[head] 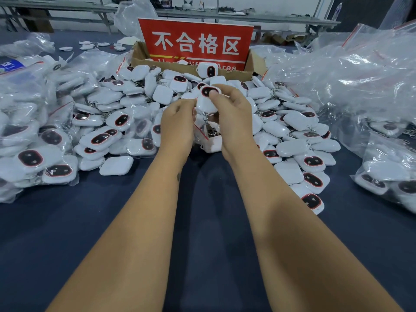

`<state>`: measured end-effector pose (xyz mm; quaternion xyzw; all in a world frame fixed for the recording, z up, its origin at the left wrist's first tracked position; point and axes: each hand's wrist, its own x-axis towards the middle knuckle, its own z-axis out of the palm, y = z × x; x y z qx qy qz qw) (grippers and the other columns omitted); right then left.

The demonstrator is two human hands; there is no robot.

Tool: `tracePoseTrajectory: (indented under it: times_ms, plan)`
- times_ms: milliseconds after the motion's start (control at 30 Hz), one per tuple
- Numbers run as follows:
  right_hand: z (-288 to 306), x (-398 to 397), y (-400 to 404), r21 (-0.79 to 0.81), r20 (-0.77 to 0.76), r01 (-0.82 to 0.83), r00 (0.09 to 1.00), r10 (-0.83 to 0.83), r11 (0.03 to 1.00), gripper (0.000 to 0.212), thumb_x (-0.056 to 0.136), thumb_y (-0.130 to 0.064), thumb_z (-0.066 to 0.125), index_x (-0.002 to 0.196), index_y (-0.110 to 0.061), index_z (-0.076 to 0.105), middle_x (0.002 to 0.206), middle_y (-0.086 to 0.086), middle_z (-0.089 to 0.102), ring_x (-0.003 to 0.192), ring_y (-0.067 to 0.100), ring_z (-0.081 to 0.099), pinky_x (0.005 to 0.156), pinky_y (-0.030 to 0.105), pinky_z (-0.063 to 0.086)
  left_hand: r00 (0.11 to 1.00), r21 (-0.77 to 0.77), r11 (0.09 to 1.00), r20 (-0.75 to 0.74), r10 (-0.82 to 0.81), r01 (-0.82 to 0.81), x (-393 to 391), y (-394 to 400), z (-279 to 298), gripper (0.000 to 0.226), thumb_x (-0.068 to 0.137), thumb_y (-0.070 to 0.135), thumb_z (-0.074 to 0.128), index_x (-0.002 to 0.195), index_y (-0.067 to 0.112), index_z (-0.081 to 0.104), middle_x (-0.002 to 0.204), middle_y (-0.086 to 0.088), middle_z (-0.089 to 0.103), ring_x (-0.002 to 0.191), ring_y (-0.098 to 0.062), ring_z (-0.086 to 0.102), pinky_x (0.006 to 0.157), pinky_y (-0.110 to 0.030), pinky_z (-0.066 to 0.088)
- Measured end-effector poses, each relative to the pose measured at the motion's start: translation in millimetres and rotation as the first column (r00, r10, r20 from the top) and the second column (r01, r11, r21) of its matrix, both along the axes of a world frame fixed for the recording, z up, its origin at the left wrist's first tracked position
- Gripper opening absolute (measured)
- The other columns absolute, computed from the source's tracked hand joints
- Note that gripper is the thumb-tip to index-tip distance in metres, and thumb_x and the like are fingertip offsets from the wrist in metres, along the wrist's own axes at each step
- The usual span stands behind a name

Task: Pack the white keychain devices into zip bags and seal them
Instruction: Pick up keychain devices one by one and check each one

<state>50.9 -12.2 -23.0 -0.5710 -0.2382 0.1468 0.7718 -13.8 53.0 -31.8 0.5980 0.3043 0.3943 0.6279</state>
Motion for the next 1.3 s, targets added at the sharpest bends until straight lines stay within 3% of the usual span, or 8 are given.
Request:
tracePoseTrajectory:
  times_ms: [133,333,633,833,933,1067,1200,1300]
  plan:
    - [5.0,3.3,-3.3,0.074,-0.071,0.053,0.996,-0.048,0.996,0.008,0.094,-0.009,0.063,0.102,-0.010,0.065,0.071,-0.006,0.065,0.063,0.011,0.055,0.055,0.023,0.045,0.998,0.122,0.991,-0.022,0.062,-0.059,-0.3,1.7,0.7,0.032,0.088,0.007,0.050,0.080,0.033,0.067,0.082,0.011,0.064,0.076,-0.004,0.058,0.079,-0.029,0.053]
    - [10.6,-4.2,-5.5,0.265,-0.143,-0.061,0.984,0.102,0.962,0.012,0.095,-0.001,0.058,0.095,-0.010,0.051,0.087,0.016,0.068,0.076,0.026,0.069,0.071,0.033,0.060,0.996,0.156,0.984,0.007,0.089,-0.089,-3.5,2.3,4.0,0.032,0.086,0.006,0.053,0.084,0.035,0.068,0.096,0.002,0.072,0.086,-0.015,0.066,0.085,-0.033,0.056]
    - [1.7,-5.8,-3.9,-0.092,0.152,0.059,0.987,-0.045,0.994,0.021,0.089,-0.014,0.070,0.089,-0.023,0.051,0.072,-0.010,0.065,0.065,-0.002,0.058,0.061,0.012,0.046,0.988,0.172,0.975,0.088,0.125,-0.139,-8.3,2.7,9.0,0.035,0.083,0.006,0.054,0.086,0.038,0.068,0.101,-0.004,0.069,0.088,-0.013,0.063,0.079,-0.024,0.052]
    - [0.1,-5.4,-2.1,-0.162,0.257,0.170,0.958,-0.125,0.972,0.025,0.087,-0.019,0.072,0.082,-0.026,0.049,0.051,-0.016,0.053,0.050,0.001,0.048,0.056,0.019,0.041,0.981,0.215,0.964,0.148,0.128,-0.158,-9.7,-1.0,12.1,0.021,0.084,0.016,0.060,0.084,0.034,0.070,0.080,0.020,0.067,0.081,-0.001,0.060,0.073,-0.015,0.048]
    - [0.8,-9.4,-1.5,-0.209,0.309,0.121,0.950,-0.052,0.970,0.008,0.093,-0.022,0.065,0.085,-0.021,0.066,0.073,-0.012,0.067,0.077,0.007,0.063,0.077,0.030,0.052,0.984,0.241,0.962,0.151,0.095,-0.130,-10.4,-2.9,12.0,0.023,0.082,0.013,0.059,0.083,0.034,0.071,0.076,0.025,0.068,0.076,0.004,0.061,0.073,-0.014,0.050]
    - [-0.4,-11.1,2.3,-0.236,0.331,0.102,0.943,-0.019,0.966,0.025,0.098,-0.023,0.056,0.087,-0.016,0.077,0.112,0.003,0.063,0.115,0.018,0.055,0.101,0.037,0.044,0.974,0.222,0.959,0.175,0.141,-0.178,-9.6,-1.3,12.5,0.029,0.085,0.006,0.058,0.082,0.032,0.071,0.080,0.019,0.069,0.076,-0.003,0.063,0.075,-0.022,0.053]
    - [-1.1,-4.3,0.8,-0.124,0.281,0.233,0.941,-0.191,0.965,0.020,0.098,-0.018,0.052,0.100,-0.021,0.071,0.112,0.002,0.064,0.100,0.006,0.057,0.089,0.024,0.043,0.862,0.154,0.878,0.325,0.389,-0.454,-15.7,3.8,16.9,0.030,0.084,0.003,0.050,0.086,0.022,0.073,0.084,0.005,0.070,0.065,-0.006,0.052,0.062,-0.017,0.043]
    - [-3.0,4.3,-3.6,-0.158,0.224,0.330,0.930,-0.292,0.930,0.023,0.093,-0.010,0.049,0.098,-0.024,0.065,0.102,-0.006,0.065,0.085,0.004,0.056,0.073,0.020,0.041,0.731,0.181,0.755,0.465,0.499,-0.630,-22.2,3.6,22.6,0.031,0.081,-0.002,0.045,0.086,0.022,0.065,0.098,-0.001,0.062,0.073,0.004,0.050,0.071,-0.015,0.042]
